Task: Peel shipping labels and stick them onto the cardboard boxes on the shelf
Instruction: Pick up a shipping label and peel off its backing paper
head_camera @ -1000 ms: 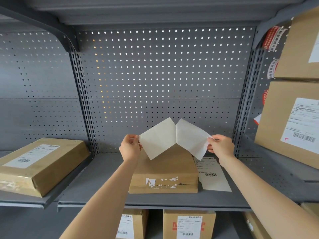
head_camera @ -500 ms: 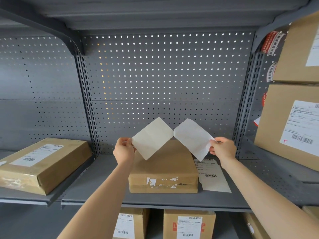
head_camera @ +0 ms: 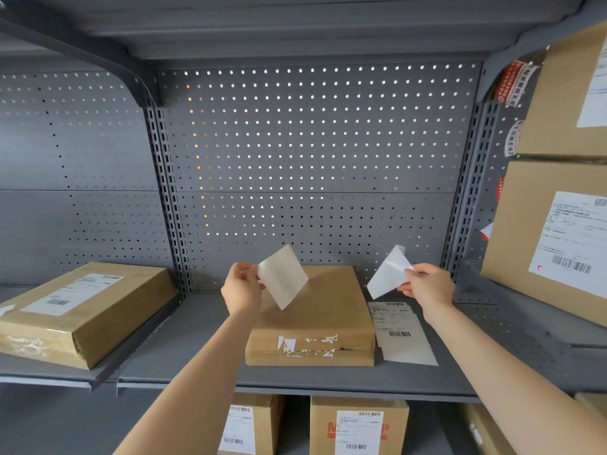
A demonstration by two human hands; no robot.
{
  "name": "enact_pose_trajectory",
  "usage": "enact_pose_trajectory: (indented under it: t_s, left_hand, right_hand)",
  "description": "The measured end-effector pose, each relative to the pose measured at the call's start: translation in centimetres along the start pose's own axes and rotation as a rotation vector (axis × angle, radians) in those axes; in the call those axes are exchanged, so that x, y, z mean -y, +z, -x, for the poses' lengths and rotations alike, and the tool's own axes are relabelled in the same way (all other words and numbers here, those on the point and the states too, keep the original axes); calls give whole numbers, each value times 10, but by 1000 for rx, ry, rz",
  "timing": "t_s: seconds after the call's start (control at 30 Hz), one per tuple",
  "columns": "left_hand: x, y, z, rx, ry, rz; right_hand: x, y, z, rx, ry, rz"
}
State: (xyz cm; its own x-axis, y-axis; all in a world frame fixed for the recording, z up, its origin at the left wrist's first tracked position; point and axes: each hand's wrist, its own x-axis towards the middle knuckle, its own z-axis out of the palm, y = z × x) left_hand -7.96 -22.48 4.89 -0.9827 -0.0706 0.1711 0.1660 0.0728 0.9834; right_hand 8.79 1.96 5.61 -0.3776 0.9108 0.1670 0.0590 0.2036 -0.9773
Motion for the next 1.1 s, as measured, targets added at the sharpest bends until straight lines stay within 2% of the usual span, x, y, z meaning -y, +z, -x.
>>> enact_pose_trajectory:
  t_s: [0.43, 0.7, 0.97, 1.1]
  left_hand:
    - [-11, 47, 29, 176, 82, 69]
    - [-11, 73, 41, 247, 103, 78]
    - [-15, 89, 49, 292, 133, 76]
    - [-17, 92, 51, 298, 136, 74]
  right_hand:
    - [-23, -11, -9, 52, 5, 132]
    - [-54, -10, -11, 176, 105, 223]
    - [-61, -12, -16, 230, 144, 276]
    - [-60, -15, -16, 329, 166, 352]
